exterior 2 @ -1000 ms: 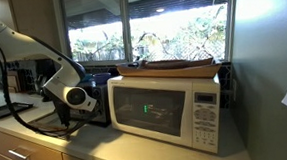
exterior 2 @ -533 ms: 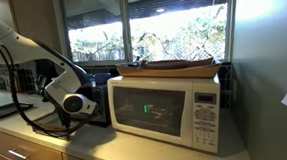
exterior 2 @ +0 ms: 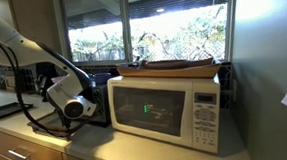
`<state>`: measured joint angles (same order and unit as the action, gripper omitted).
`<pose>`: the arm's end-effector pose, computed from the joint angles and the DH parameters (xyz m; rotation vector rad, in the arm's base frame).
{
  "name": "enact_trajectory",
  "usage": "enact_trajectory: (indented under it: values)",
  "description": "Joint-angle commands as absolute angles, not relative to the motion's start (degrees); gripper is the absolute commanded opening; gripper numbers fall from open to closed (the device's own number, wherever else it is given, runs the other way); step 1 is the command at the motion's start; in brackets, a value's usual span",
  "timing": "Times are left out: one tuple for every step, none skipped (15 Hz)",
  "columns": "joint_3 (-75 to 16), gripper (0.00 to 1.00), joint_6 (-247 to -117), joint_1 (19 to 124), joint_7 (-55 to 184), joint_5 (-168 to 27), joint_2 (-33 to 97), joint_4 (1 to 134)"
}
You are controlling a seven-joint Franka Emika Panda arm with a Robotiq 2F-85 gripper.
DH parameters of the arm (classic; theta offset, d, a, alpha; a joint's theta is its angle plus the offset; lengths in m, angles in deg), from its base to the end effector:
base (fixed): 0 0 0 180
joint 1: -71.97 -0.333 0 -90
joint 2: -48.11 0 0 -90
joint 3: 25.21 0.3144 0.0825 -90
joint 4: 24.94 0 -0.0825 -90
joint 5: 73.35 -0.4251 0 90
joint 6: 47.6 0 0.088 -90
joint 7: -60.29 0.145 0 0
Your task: Pull the oven wire rack, pick up the purple bowl and place it on the oven wire rack and push the wire rack inside the oven
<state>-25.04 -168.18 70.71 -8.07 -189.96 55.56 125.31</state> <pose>0.4808 0.0836 0.2693 -1.7413 0.3945 -0.6202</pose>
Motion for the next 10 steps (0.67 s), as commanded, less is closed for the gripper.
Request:
enact_trajectory:
  values:
    - [-24.6, 0.51, -166.2, 71.8, -10.1, -192.2, 54.2, 125.7]
    - [-24.6, 0.55, -166.1, 71.8, -10.1, -192.2, 54.1, 125.7]
    - [-24.6, 0.49, -166.1, 71.9, -10.0, -192.3, 54.2, 125.8]
    - [-24.6, 0.48, -166.1, 72.0, -10.0, -192.4, 54.1, 125.8]
    - [-24.6, 0.46, -166.1, 72.0, -10.0, -192.4, 54.2, 125.8]
    - [-24.6, 0.41, -166.3, 72.0, -9.9, -192.4, 54.3, 125.9]
    - [-24.6, 0.44, -166.6, 72.1, -9.8, -192.4, 54.5, 125.9]
    - [-24.6, 0.42, -166.8, 72.1, -9.7, -192.3, 54.8, 126.0]
    - [-24.6, 0.42, -167.1, 72.1, -9.5, -192.2, 55.1, 126.0]
    - [-24.6, 0.39, -167.5, 72.2, -9.3, -192.0, 55.3, 126.1]
